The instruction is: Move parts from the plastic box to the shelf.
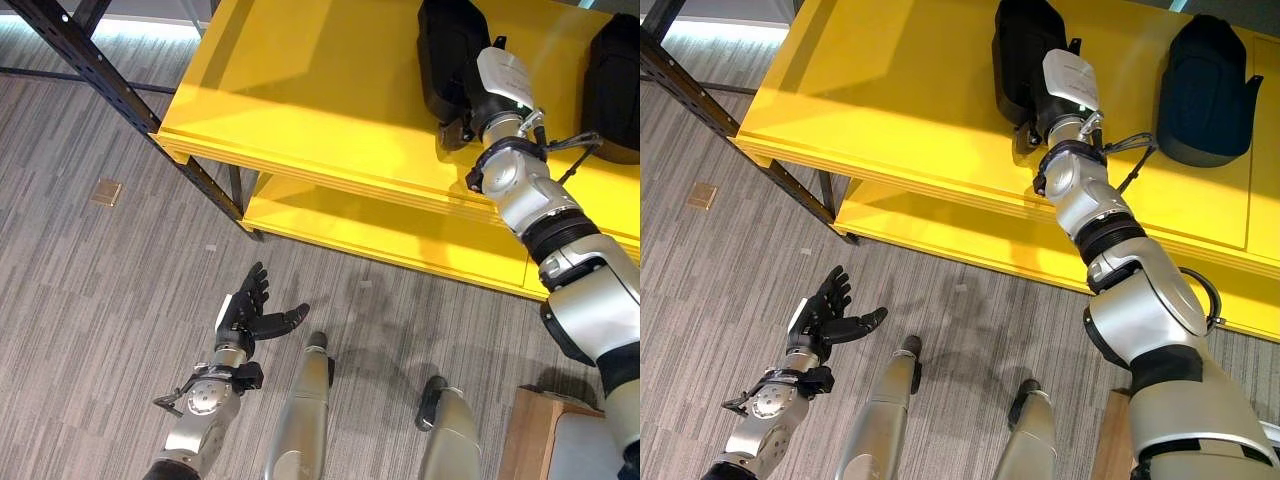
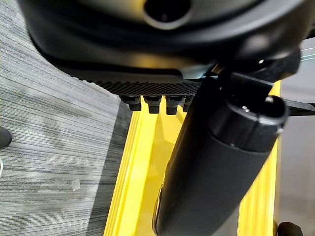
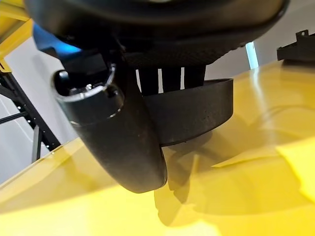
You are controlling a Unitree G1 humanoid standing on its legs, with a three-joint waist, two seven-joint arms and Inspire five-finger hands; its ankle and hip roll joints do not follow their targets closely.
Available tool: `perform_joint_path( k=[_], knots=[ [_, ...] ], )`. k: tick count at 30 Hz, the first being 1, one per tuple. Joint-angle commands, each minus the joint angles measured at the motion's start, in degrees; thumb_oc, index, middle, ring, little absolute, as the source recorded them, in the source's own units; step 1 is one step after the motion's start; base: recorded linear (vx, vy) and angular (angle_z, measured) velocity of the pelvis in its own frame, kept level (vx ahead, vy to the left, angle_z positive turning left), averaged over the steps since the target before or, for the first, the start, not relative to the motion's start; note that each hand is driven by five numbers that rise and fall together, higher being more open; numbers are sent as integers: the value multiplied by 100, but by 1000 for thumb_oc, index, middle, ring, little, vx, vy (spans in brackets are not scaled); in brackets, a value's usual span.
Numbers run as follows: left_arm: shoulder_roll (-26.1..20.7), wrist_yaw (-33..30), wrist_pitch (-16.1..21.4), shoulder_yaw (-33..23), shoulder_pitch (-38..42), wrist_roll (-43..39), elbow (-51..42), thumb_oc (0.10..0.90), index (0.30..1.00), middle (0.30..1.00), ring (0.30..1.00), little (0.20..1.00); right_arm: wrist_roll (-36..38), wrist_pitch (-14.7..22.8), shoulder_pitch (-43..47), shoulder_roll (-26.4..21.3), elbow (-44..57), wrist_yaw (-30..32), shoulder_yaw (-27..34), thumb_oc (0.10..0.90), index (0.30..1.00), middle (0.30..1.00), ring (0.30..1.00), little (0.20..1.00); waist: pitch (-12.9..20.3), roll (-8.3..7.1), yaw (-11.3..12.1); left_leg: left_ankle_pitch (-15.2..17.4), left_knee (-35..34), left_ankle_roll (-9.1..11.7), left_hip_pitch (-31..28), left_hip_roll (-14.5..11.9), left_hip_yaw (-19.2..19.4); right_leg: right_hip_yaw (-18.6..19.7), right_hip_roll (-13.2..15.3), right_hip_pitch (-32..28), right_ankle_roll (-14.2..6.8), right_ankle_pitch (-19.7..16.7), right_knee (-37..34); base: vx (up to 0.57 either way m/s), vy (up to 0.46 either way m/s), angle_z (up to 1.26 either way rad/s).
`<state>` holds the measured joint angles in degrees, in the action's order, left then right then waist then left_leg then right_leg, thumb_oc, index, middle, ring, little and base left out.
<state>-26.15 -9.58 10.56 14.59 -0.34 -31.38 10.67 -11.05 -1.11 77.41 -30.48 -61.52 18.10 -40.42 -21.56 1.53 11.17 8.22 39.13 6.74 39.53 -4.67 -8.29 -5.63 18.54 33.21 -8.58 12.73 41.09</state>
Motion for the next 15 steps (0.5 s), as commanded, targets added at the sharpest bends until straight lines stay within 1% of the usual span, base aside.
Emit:
perform_joint_path(
  k=[1,8,15],
  knots=[
    [-358,-43,600,71,212,-132,-443,900,1000,1000,1000,1000,-6,245,1066,-59,119,382,-116,400,300,300,300,300,300,5,72,481,177,-91,-41,-210,-386,417,-54,-324,20,-227,-599,0,0,0],
    [-371,-67,612,72,207,-137,-441,900,1000,1000,1000,1000,24,229,1061,92,-33,375,-88,400,300,300,300,300,280,-3,92,471,184,-82,-7,-201,-396,392,-42,-334,19,-233,-614,1,2,1],
    [-393,-67,595,52,173,-129,-447,900,1000,1000,1000,1000,98,235,1074,109,-170,372,-62,400,300,300,300,300,251,1,90,472,175,-85,-10,-212,-391,403,-61,-314,10,-257,-641,0,0,0]
  ],
)
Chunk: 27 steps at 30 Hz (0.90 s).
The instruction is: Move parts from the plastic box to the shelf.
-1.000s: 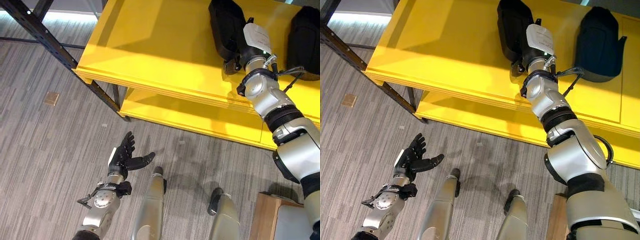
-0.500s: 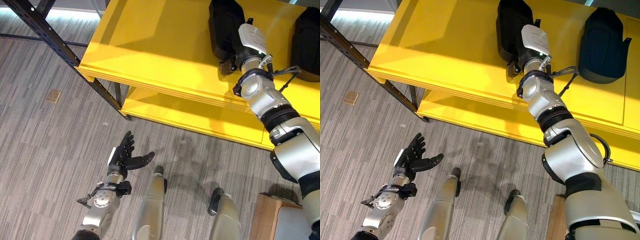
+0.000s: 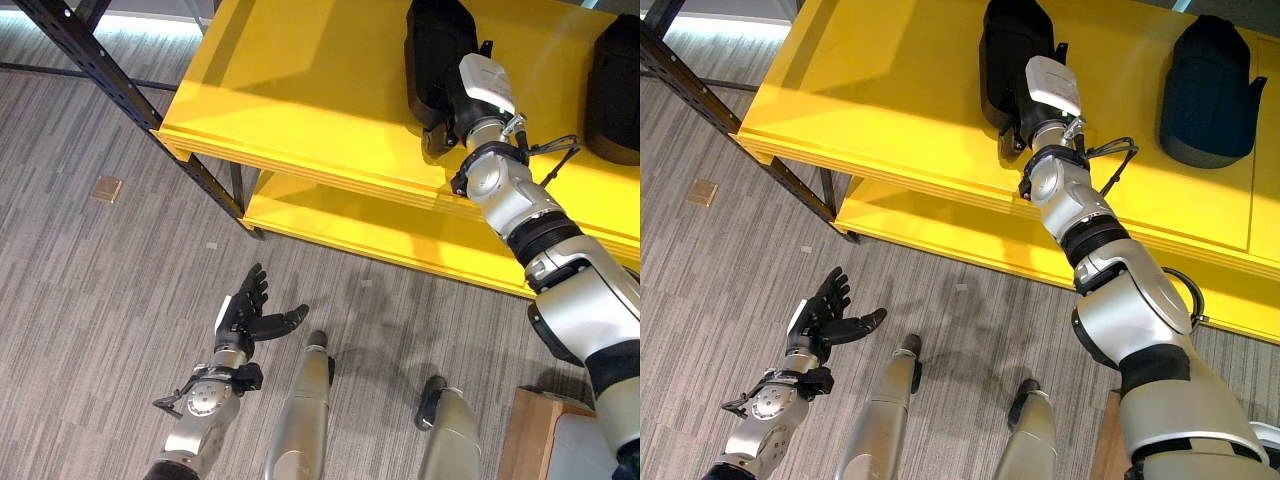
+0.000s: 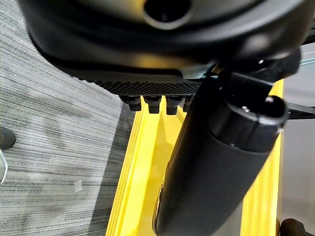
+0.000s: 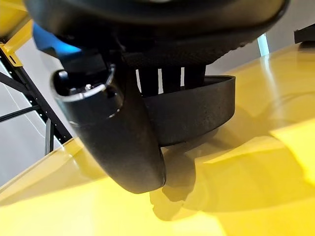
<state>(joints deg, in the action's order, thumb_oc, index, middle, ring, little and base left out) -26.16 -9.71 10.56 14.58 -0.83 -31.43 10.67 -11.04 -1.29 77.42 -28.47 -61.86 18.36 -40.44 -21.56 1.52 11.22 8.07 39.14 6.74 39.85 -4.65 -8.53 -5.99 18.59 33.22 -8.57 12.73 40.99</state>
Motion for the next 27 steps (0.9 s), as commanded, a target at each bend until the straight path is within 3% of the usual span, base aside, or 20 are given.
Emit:
perform_joint_path(
  k=[1,17,27],
  knots=[
    [-382,-57,597,57,224,-129,-439,900,1000,1000,1000,1000,110,254,1069,-96,-126,345,-53,400,300,300,300,300,245,1,73,491,175,-85,-43,-214,-361,444,-70,-314,9,-255,-633,0,0,0],
    [-364,-195,523,232,372,-47,-429,900,1000,1000,1000,1000,1393,181,875,333,-927,981,1195,400,300,300,300,300,249,90,63,516,175,-97,-22,-199,-323,429,-68,-330,-6,-266,-671,0,0,0],
    [-409,-231,511,241,437,62,-424,900,1000,1000,1000,1000,1600,198,888,409,-918,975,1265,400,300,300,300,300,250,81,58,509,140,-94,-37,-203,-329,436,-81,-331,-5,-258,-672,0,0,0]
  ],
)
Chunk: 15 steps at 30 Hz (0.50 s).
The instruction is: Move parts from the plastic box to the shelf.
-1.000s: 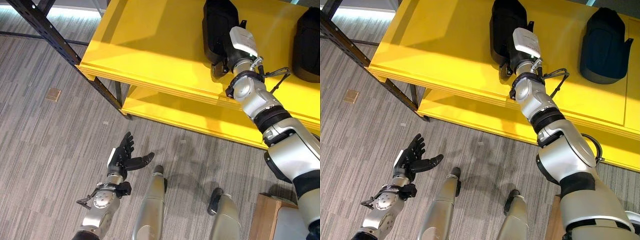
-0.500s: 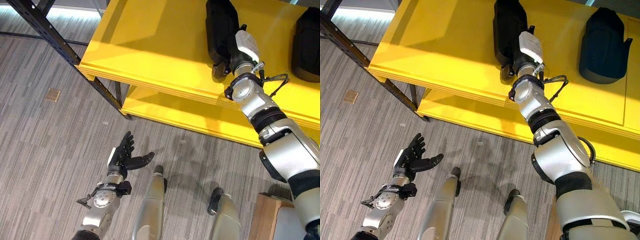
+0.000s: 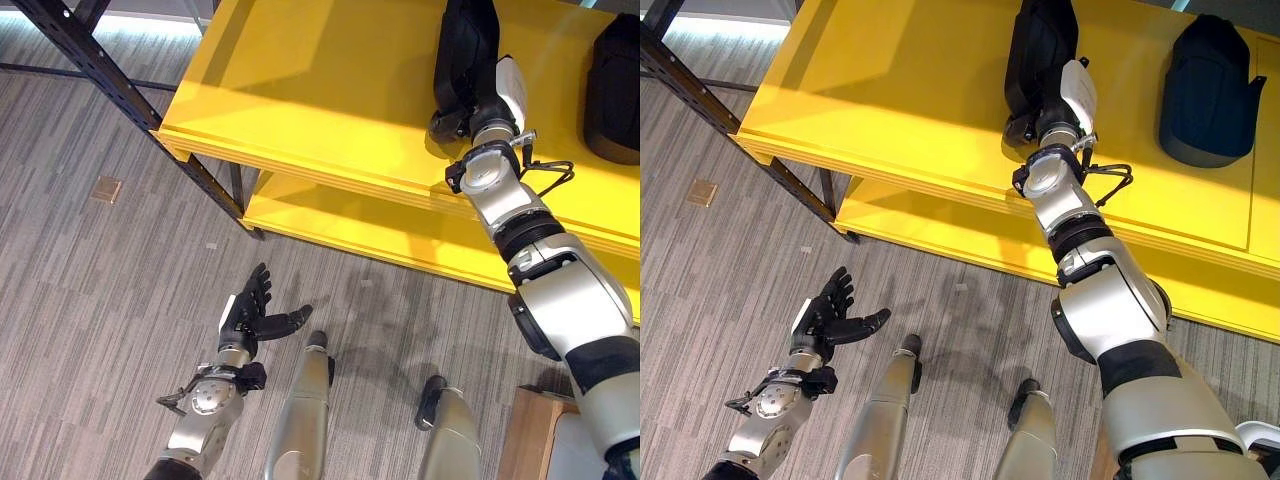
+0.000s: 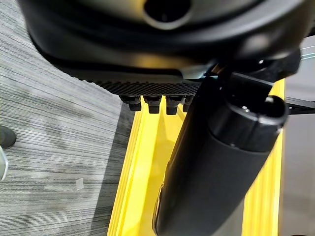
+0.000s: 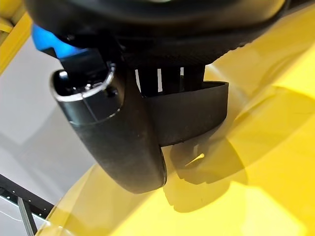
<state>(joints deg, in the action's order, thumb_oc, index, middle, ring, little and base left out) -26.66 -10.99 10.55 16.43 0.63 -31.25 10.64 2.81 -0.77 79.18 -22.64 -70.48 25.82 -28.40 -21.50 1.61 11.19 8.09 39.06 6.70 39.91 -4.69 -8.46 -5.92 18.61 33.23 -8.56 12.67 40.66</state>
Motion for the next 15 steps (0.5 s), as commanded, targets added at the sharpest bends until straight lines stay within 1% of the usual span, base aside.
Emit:
perform_joint_path(
  k=[1,8,11,15],
  knots=[
    [-356,-106,516,57,294,44,-421,900,1000,1000,1000,1000,215,146,711,-175,-44,235,59,400,300,300,300,300,247,70,60,504,142,-88,-44,-198,-337,431,-83,-335,-8,-255,-646,0,0,0],
    [-353,-125,511,28,258,51,-412,900,1000,1000,1000,1000,101,126,703,-186,32,220,-14,400,300,300,300,300,249,60,58,499,148,-85,-36,-195,-349,427,-88,-350,-10,-263,-661,0,0,0],
    [-358,-114,535,7,229,31,-414,900,1000,1000,1000,1000,-301,70,737,-257,111,145,-259,400,300,300,300,300,246,53,57,496,164,-86,-17,-192,-352,411,-85,-352,-6,-264,-659,0,0,0],
    [-359,-102,549,-1,211,11,-424,900,1000,1000,1000,1000,-592,4,767,-330,73,89,-439,400,300,300,300,300,249,38,62,493,142,-80,-28,-190,-349,408,-87,-357,-12,-273,-671,0,0,0]
  ],
)
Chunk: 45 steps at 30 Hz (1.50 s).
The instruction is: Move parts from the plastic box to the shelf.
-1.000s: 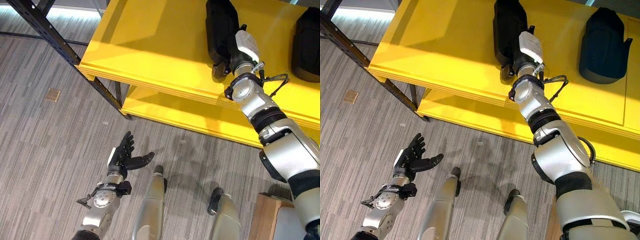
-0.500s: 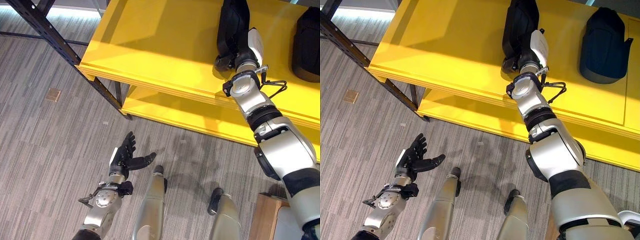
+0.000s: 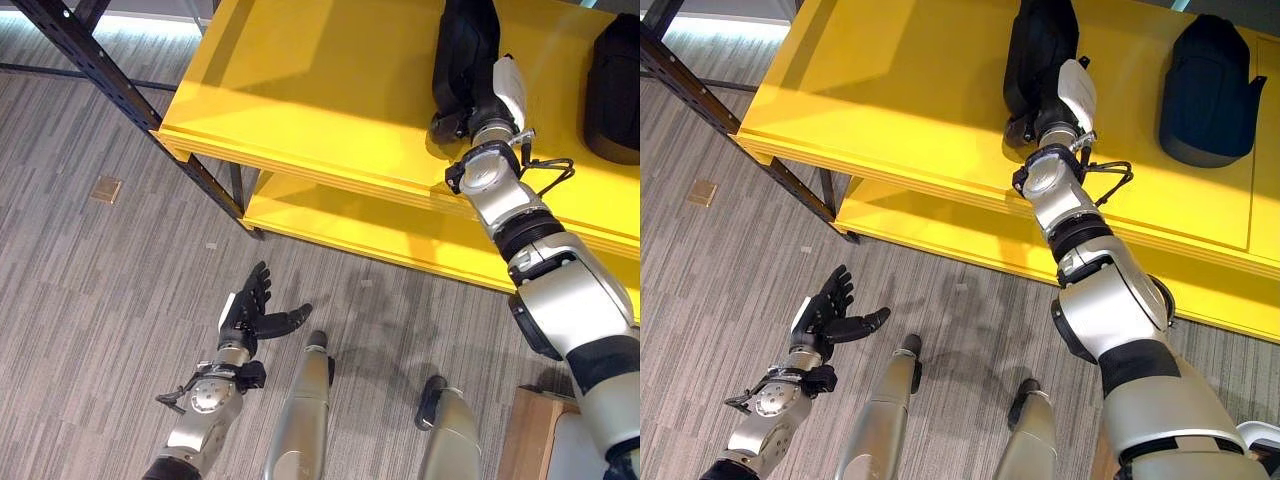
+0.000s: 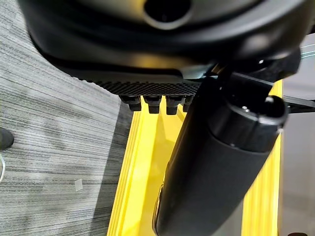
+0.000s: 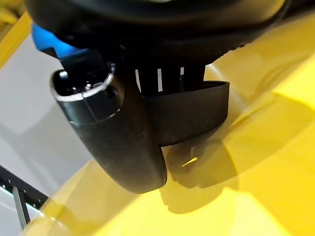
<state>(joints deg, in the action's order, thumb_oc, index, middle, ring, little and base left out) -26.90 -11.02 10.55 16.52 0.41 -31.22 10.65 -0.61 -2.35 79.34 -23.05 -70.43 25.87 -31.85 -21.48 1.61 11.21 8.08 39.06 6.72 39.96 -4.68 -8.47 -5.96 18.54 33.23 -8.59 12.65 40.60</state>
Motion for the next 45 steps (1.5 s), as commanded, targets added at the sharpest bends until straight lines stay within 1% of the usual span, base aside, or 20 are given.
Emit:
perform_joint_path(
  k=[1,7,8,9,10,13,26,29,31,32,40,45],
  knots=[
    [-332,-99,556,-30,206,-12,-414,900,1000,1000,1000,1000,-343,148,770,-338,40,73,-143,400,300,300,300,300,249,28,64,481,128,-77,-28,-195,-351,408,-78,-357,-11,-280,-670,0,0,0],
    [-340,-79,553,-39,162,-49,-452,900,1000,1000,1000,1000,-388,115,793,-410,-26,85,-163,400,300,300,300,300,242,19,70,466,98,-72,-32,-195,-349,394,-84,-375,-13,-290,-696,0,0,0],
    [-347,-72,545,-41,167,-52,-445,900,1000,1000,1000,1000,-312,136,790,-392,-48,97,-112,522,470,470,470,470,241,17,65,468,105,-76,-28,-197,-353,398,-86,-369,-8,-290,-696,0,0,0],
    [-347,-72,545,-41,167,-52,-445,900,1000,1000,1000,1000,-312,136,790,-392,-48,97,-112,900,1000,1000,1000,1000,241,17,65,468,105,-76,-28,-197,-353,398,-86,-368,-8,-290,-696,0,0,0],
    [-323,-88,535,-36,175,-64,-429,900,1000,1000,1000,1000,-26,189,737,-352,-30,105,59,900,1000,1000,1000,1000,236,17,60,468,112,-77,-22,-195,-347,401,-89,-362,-6,-301,-703,0,0,0],
    [-347,-84,526,-36,218,-40,-403,900,1000,1000,1000,1000,117,195,778,-276,-40,21,65,900,1000,1000,1000,1000,238,14,48,470,113,-72,-31,-204,-339,399,-90,-358,-3,-293,-698,0,0,0],
    [-351,-89,514,-132,169,-23,-345,900,1000,1000,1000,1000,190,290,761,-130,415,-76,-16,900,1000,1000,1000,1000,253,-38,8,471,80,-66,-77,-239,-309,429,-110,-356,3,-287,-709,0,0,0],
    [-367,-105,518,-183,142,-5,-313,900,1000,1000,1000,1000,128,305,759,-104,630,-49,-39,900,1000,1000,1000,1000,245,-57,-15,478,97,-63,-77,-253,-299,439,-118,-348,5,-294,-696,0,0,0],
    [-377,-148,513,-230,169,-6,-307,900,1000,1000,1000,1000,107,324,793,-1,779,-58,-77,900,1000,1000,1000,1000,240,-78,-30,479,95,-60,-80,-259,-290,447,-120,-328,10,-288,-685,0,0,0],
    [-373,-173,517,-267,160,-13,-324,900,1000,1000,1000,1000,-7,308,795,15,935,-25,-122,900,1000,1000,1000,1000,239,-88,-49,483,106,-56,-74,-265,-283,449,-127,-323,17,-287,-682,0,0,0],
    [-399,-187,531,-350,92,-22,-346,900,1000,1000,1000,1000,-323,262,827,-10,1025,-4,-189,900,1000,1000,1000,1000,221,-94,-67,474,108,-45,-69,-280,-284,451,-138,-325,16,-302,-688,0,0,0],
    [-426,-178,553,-363,72,-50,-374,900,1000,1000,1000,1000,-362,253,848,-12,956,7,-192,900,1000,1000,1000,1000,223,-100,-74,482,121,-46,-50,-282,-281,446,-149,-310,21,-319,-711,0,0,0]
  ],
)
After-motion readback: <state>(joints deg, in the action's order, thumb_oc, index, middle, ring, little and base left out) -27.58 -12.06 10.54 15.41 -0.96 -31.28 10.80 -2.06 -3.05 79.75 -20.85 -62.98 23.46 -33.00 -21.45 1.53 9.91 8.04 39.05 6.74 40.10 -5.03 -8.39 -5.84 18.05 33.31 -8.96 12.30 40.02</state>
